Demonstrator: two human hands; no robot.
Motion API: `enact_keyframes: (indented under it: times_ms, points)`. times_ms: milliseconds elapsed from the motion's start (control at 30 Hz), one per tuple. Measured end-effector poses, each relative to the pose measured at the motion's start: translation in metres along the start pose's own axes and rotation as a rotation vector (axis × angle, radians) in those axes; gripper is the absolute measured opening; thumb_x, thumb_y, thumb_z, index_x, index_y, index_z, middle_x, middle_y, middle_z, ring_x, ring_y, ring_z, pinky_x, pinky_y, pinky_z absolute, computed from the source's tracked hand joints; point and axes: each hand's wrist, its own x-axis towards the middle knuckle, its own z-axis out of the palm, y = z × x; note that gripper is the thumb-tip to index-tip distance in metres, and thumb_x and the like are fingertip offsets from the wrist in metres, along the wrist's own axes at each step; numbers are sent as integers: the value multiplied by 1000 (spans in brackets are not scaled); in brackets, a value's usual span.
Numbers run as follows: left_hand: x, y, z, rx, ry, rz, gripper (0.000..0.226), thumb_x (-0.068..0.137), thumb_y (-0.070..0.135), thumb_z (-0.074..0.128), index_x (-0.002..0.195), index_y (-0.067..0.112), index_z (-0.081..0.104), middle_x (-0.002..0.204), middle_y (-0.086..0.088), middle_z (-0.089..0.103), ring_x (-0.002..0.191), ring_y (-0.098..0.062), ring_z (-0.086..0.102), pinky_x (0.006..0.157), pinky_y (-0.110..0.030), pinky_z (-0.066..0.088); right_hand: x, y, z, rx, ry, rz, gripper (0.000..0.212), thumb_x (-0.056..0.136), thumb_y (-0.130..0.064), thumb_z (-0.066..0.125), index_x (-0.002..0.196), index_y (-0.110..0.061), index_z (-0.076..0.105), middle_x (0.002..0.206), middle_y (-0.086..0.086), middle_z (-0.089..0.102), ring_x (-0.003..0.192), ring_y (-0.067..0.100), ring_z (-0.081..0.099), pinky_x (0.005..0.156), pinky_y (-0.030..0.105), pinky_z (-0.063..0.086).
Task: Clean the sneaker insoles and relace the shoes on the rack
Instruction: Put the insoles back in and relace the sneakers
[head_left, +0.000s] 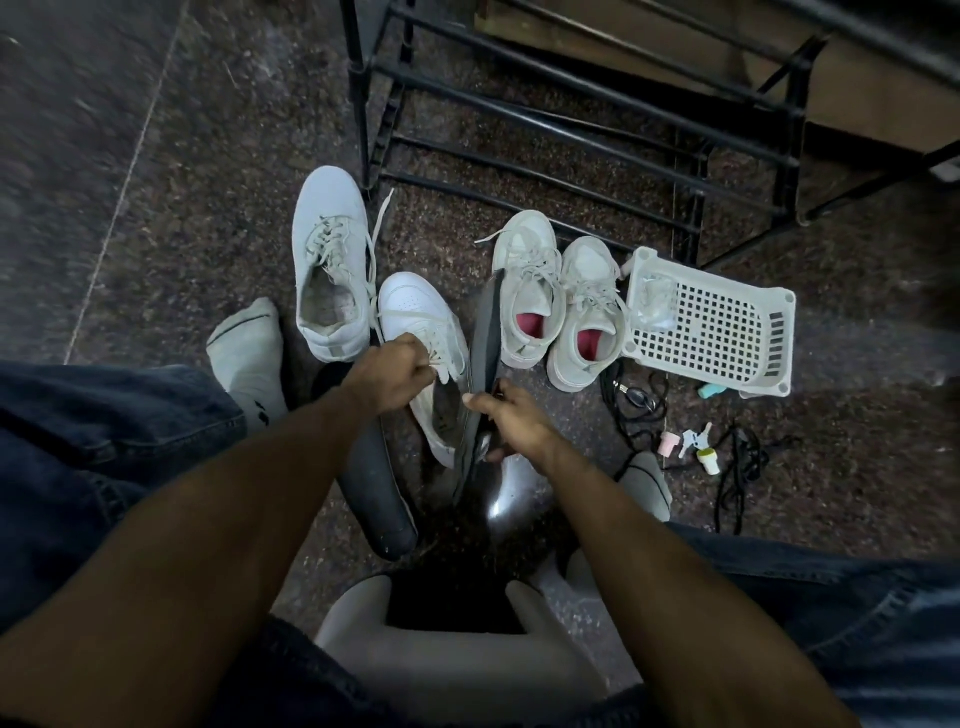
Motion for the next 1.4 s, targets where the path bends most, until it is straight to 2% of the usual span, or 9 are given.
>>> enact_keyframes:
  times_ms: [67, 133, 233, 500, 633, 767, 1033, 1267, 1400]
  points:
    - [5, -2, -4, -20, -31, -19, 28, 93, 31, 53, 82, 6, 61, 101, -9, 53, 90, -31, 59, 81, -44, 48, -8, -1, -8, -146, 40, -76, 39, 86, -33, 66, 121, -19, 58, 111, -1, 67, 102, 25, 65, 75, 34, 56]
    - [6, -2, -6, -22, -58, -23, 28, 94, 34, 53, 79, 11, 59, 100, -7, 52, 91, -32, 60, 81, -44, 48, -22, -1, -21, -484, 74, -121, 41, 85, -42, 64, 120, -22, 60, 113, 1, 67, 107, 25, 62, 79, 27, 49]
    - [7, 4, -7, 83, -85, -38, 31, 96, 37, 48, 99, 10, 62, 107, -12, 52, 97, -36, 59, 81, -42, 47, -46, 6, -40, -1060, 143, -128, 51, 83, -58, 54, 119, -22, 59, 117, 11, 65, 109, 31, 60, 87, 35, 47]
    - [7, 32, -10, 426, -113, 7, 38, 97, 35, 51, 116, 4, 58, 128, -12, 42, 104, -38, 59, 71, -38, 37, -84, 18, -56, -1485, 86, -156, 55, 82, -58, 51, 118, -17, 54, 115, 16, 64, 105, 34, 60, 74, 35, 35]
    - [6, 38, -7, 521, -113, 46, 36, 98, 33, 48, 118, 6, 60, 135, -11, 39, 102, -37, 61, 69, -39, 40, -85, 11, -47, -1487, 63, -183, 51, 82, -56, 52, 113, -16, 57, 113, 15, 64, 102, 34, 61, 72, 35, 33]
    - [6, 34, -9, 525, -95, 99, 34, 100, 33, 39, 113, 12, 61, 128, -8, 41, 100, -35, 62, 66, -39, 39, -80, 4, -33, -1444, 71, -196, 49, 80, -53, 56, 112, -15, 58, 114, 14, 65, 102, 35, 61, 75, 36, 40]
    - [7, 24, 4, 202, -195, 104, 35, 99, 41, 38, 94, 15, 62, 108, -2, 41, 103, -24, 50, 71, -36, 36, -60, 4, 13, -1258, 181, -120, 46, 83, -45, 56, 113, -9, 62, 117, 17, 64, 106, 37, 61, 87, 38, 46]
    - [7, 19, 7, 121, -186, 118, 34, 100, 40, 40, 90, 13, 60, 108, -2, 44, 100, -21, 50, 70, -34, 35, -39, 25, 24, -1082, 265, -38, 55, 86, -54, 53, 120, -12, 50, 119, 13, 64, 107, 35, 62, 87, 40, 47]
    - [8, 19, 10, 118, -176, 110, 34, 100, 40, 40, 90, 14, 60, 108, -2, 45, 100, -20, 49, 69, -34, 34, -49, 31, 12, -1075, 201, 20, 69, 78, -56, 62, 126, -13, 37, 127, 9, 55, 111, 35, 59, 85, 42, 46]
